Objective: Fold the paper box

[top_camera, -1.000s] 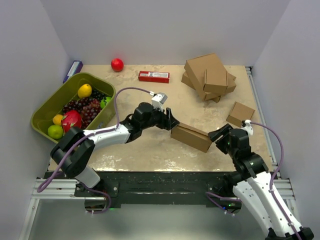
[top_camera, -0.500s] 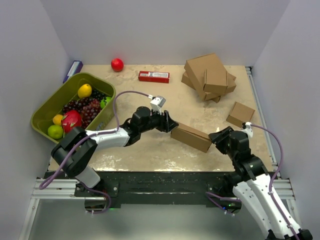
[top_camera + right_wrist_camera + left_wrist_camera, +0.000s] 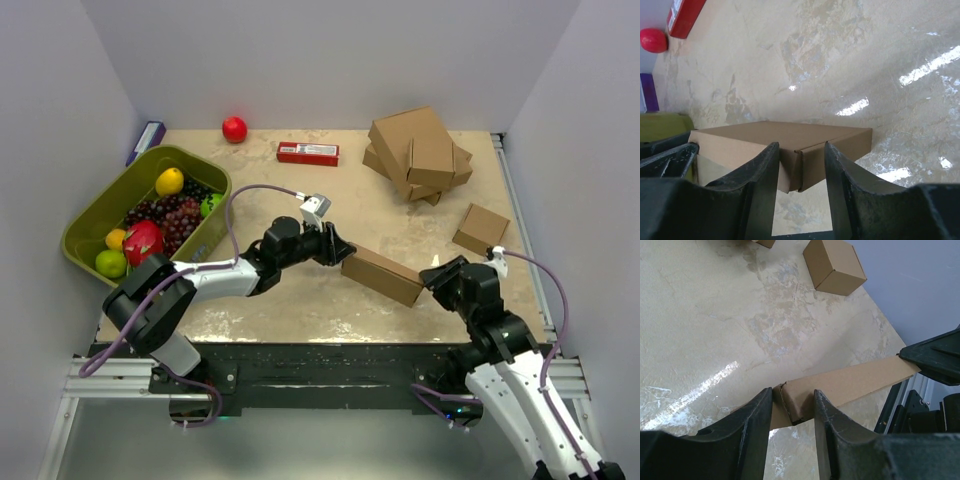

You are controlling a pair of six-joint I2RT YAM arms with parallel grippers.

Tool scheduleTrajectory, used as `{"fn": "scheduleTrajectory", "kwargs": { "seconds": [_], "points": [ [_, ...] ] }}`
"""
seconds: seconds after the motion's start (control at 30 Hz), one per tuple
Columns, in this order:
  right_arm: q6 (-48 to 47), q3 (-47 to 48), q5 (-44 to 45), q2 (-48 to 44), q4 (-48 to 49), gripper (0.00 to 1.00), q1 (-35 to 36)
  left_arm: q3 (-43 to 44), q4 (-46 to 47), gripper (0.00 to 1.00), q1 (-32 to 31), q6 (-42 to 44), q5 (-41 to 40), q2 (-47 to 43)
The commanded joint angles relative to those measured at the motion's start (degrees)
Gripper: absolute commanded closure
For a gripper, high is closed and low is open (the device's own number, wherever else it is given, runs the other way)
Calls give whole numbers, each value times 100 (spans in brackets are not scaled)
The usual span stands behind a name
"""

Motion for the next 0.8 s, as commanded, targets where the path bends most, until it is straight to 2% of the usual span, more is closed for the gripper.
{"fn": "scheduleTrajectory", "kwargs": {
  "seconds": [0.0, 0.37, 0.77],
  "points": [
    [-222, 434, 240, 139, -765, 54, 11, -258, -1024, 62, 40, 285, -343, 216],
    [-363, 980, -23, 218, -950, 52, 3, -171, -1103, 62, 31, 320, -352, 190],
    [-363, 787, -568, 77, -1047, 61, 11, -135, -1121, 62, -22, 320, -396, 207]
  ]
}}
